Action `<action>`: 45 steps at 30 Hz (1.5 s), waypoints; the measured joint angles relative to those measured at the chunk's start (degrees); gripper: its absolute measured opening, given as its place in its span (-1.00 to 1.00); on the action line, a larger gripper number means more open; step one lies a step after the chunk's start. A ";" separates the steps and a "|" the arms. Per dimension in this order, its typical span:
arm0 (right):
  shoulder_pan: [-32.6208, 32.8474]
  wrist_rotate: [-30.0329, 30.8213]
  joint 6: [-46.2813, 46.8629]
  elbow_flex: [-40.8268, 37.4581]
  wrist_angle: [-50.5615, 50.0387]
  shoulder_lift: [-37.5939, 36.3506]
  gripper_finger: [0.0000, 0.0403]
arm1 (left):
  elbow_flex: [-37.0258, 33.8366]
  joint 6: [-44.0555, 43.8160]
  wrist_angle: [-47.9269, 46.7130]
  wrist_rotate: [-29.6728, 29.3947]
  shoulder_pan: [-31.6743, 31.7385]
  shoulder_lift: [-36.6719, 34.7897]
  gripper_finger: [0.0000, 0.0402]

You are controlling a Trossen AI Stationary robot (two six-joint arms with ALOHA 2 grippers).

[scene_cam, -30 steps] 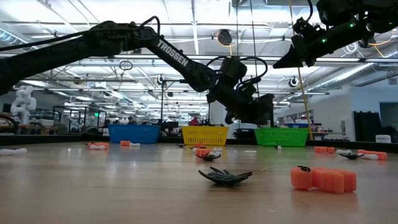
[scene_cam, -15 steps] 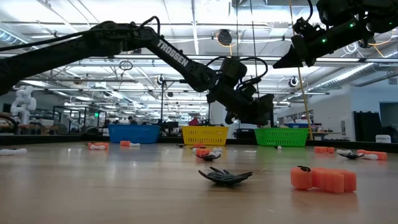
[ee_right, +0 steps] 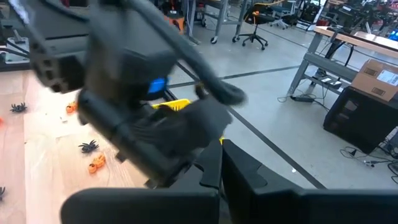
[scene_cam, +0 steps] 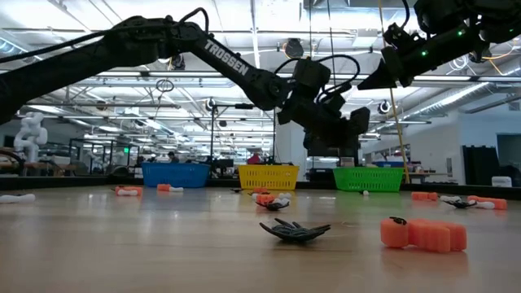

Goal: Sort Halloween decoration
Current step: Put the orange skeleton toy into the yellow bin

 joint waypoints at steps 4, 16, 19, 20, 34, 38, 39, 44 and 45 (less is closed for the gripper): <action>0.00 0.00 -0.01 0.00 -0.09 0.00 -1.00 | -1.68 -0.01 2.80 -0.01 -1.46 0.09 -1.00; 0.00 0.00 0.00 0.00 -0.52 0.00 -1.00 | -10.62 -1.46 15.06 1.85 -4.02 -0.48 -1.00; 0.00 0.00 0.00 0.00 -0.55 0.00 -1.00 | -14.22 -0.91 17.38 1.81 -4.56 -1.80 -1.00; 0.00 0.00 0.00 0.00 -0.61 0.00 -1.00 | -15.51 -0.22 17.89 1.79 -4.78 -2.74 -1.00; 0.17 1.38 1.08 0.00 -5.10 0.53 -1.00 | -45.82 3.34 33.25 0.36 -6.27 -21.50 -1.00; 1.10 3.29 2.03 0.00 -6.01 1.13 -1.00 | -56.40 6.67 37.12 0.38 -6.91 -27.22 -1.00; 1.64 4.55 2.60 0.00 -6.36 1.49 -1.00 | -59.00 7.21 39.25 0.41 -7.05 -28.67 -1.00; 4.73 7.34 5.94 0.09 -15.10 2.84 -0.95 | -72.76 7.61 46.38 0.51 -7.64 -35.94 -1.00; 5.42 7.36 7.16 0.09 -17.40 3.19 -0.93 | -75.21 7.62 48.01 0.51 -7.79 -37.39 -1.00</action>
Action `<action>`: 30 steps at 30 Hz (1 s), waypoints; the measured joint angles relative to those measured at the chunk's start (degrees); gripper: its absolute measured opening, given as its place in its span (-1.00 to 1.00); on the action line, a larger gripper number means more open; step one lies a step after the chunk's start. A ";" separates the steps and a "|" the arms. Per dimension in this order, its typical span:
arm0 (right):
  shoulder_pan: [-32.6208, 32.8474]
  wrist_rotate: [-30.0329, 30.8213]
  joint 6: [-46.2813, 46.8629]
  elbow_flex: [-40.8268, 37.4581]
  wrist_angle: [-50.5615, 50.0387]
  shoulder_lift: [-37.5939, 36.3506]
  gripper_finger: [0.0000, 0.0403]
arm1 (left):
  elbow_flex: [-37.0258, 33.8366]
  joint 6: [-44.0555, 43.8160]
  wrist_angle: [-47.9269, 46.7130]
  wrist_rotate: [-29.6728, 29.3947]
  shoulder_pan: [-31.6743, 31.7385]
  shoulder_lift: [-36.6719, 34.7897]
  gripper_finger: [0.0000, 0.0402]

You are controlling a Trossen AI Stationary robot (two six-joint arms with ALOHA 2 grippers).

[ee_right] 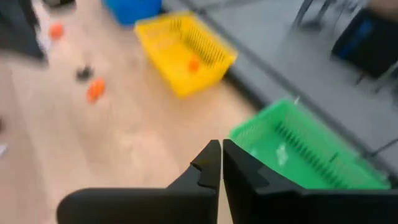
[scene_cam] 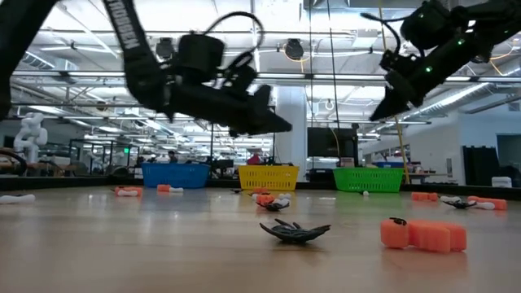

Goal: Sort Halloween decoration
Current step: Put the orange skeleton toy into the yellow bin

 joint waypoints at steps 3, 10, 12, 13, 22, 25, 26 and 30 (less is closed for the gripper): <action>2.41 0.00 4.41 0.00 -6.82 1.06 -0.87 | -6.73 0.32 3.56 0.05 -0.44 -4.14 -1.00; 9.93 -0.25 15.67 0.00 -16.69 3.75 -0.64 | -17.89 0.39 4.34 0.02 -0.57 -12.30 -1.00; 12.50 -0.23 17.94 0.00 -18.89 5.02 -0.55 | -20.22 0.40 3.99 0.00 -0.61 -13.97 -1.00; 13.67 -0.21 18.95 0.00 -19.49 5.68 -0.51 | -21.25 0.38 4.28 0.00 -0.61 -14.59 -1.00; 22.17 -0.21 27.66 -0.04 -21.22 13.01 -0.16 | -27.79 0.42 5.06 -0.13 -0.61 -16.78 -1.00; 23.86 -0.16 29.21 -0.04 -21.17 15.74 -0.13 | -29.07 0.38 5.89 -0.17 -0.61 -16.79 -1.00; 24.29 -0.12 29.45 -0.04 -21.05 16.65 -0.13 | -29.31 0.36 5.91 -0.17 -0.61 -16.79 -1.00; 25.13 -0.08 30.34 -0.04 -19.76 19.85 -0.14 | -29.75 0.36 6.23 -0.17 -0.61 -16.79 -1.00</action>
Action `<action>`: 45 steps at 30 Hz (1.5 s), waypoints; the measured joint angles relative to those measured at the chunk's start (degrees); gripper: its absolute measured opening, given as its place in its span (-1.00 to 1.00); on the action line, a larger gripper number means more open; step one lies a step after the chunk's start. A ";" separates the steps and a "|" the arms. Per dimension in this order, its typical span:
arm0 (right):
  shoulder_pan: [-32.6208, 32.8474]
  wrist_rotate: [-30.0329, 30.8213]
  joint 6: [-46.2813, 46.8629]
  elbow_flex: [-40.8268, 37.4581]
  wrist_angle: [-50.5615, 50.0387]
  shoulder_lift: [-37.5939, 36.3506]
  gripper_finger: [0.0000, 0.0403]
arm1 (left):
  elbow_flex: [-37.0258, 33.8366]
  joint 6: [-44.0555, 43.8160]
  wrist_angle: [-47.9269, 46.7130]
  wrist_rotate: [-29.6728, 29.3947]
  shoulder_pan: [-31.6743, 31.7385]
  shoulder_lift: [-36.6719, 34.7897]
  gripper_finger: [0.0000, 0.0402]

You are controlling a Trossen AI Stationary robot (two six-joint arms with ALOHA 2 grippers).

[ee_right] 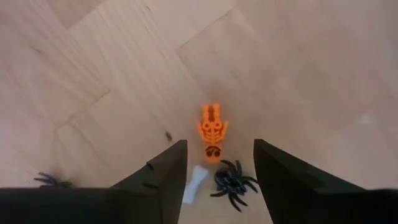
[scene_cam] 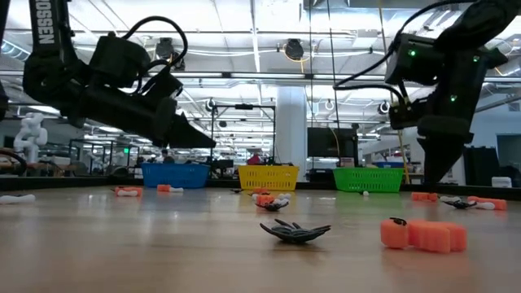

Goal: Sort Halloween decoration
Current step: Put the orange skeleton toy into the yellow bin

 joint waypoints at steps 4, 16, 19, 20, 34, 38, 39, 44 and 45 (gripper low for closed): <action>0.35 0.00 -0.26 0.00 1.75 2.80 -0.14 | -0.04 0.04 0.05 0.00 0.00 0.00 -1.00; 0.39 1.03 -2.69 0.07 6.19 7.06 -0.51 | -2.02 1.37 0.38 -0.71 0.00 0.04 -1.00; 0.39 1.12 -2.71 0.07 6.58 7.08 -0.74 | -4.84 1.15 4.87 -1.72 0.20 0.02 -1.00; 0.39 1.14 -2.71 0.15 6.52 7.08 -0.81 | -6.05 1.15 6.78 -1.77 0.22 0.02 -1.00; -0.57 6.38 -11.54 18.04 3.24 8.50 -0.97 | -13.14 1.07 20.10 -2.58 0.17 0.04 -1.00; -2.59 6.66 -15.93 25.59 3.56 12.89 -0.98 | -13.16 1.05 20.13 -2.56 0.17 0.05 -1.00; -3.23 7.41 -17.05 27.74 3.50 14.38 -0.98 | -13.16 1.05 20.09 -2.58 0.17 0.07 -1.00; -8.48 7.76 -22.63 39.85 3.60 23.75 -0.99 | -13.18 1.03 20.24 -2.56 0.11 0.07 -1.00; -9.63 7.71 -24.15 42.41 3.61 25.79 -0.99 | -13.18 1.01 20.27 -2.56 0.11 0.07 -1.00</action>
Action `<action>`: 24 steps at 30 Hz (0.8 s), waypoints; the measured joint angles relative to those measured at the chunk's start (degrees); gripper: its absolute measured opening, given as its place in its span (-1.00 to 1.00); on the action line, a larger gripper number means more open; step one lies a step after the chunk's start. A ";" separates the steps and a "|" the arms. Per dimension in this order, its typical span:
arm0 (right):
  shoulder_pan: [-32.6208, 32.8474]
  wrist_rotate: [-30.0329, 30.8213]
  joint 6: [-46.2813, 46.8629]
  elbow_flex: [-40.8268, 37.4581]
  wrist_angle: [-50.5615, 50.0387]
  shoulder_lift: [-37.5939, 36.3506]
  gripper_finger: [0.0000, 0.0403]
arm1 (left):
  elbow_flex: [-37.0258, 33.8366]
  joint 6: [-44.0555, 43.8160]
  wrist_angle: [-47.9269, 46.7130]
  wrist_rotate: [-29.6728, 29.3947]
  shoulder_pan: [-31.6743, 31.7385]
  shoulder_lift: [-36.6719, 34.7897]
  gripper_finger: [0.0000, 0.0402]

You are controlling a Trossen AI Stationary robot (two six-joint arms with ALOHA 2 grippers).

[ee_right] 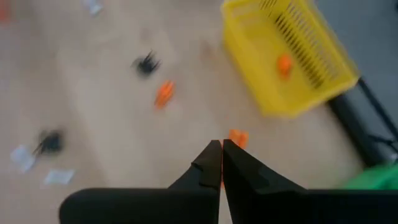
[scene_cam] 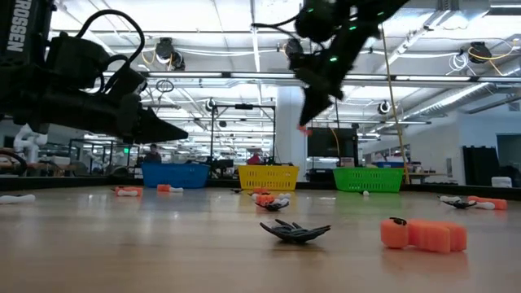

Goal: Sort Halloween decoration
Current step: Put the orange skeleton toy into the yellow bin

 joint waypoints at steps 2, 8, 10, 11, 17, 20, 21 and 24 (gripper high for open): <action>-2.54 -0.43 -3.03 4.91 -0.23 4.05 -0.99 | 0.00 0.00 -0.17 0.01 0.00 0.00 -1.00; -9.74 -6.74 -10.35 18.02 -1.09 15.95 -0.99 | -0.02 -0.03 -0.22 0.24 0.00 0.00 -1.00; -11.55 -7.89 -12.55 21.39 -1.67 19.60 -0.99 | -0.02 -0.05 -0.31 0.28 0.00 0.00 -1.00; -12.35 -7.87 -13.36 22.92 -1.94 21.23 -0.98 | -0.02 -0.05 -0.37 0.28 0.00 0.00 -1.00; -15.34 -12.84 -15.61 28.20 -8.35 26.67 -0.98 | -0.04 -0.16 -1.32 0.92 0.00 0.00 -1.00; -14.87 -13.56 -16.18 28.43 -12.34 25.14 -0.97 | -0.04 -0.13 -1.62 1.07 0.00 0.00 -1.00; -14.49 -13.66 -16.18 28.50 -13.42 24.51 -0.96 | -0.04 -0.12 -1.60 1.09 0.00 0.00 -1.00; -12.91 -13.67 -15.24 28.54 -17.02 22.74 -0.90 | -0.04 0.04 -1.60 1.09 0.00 0.00 -1.00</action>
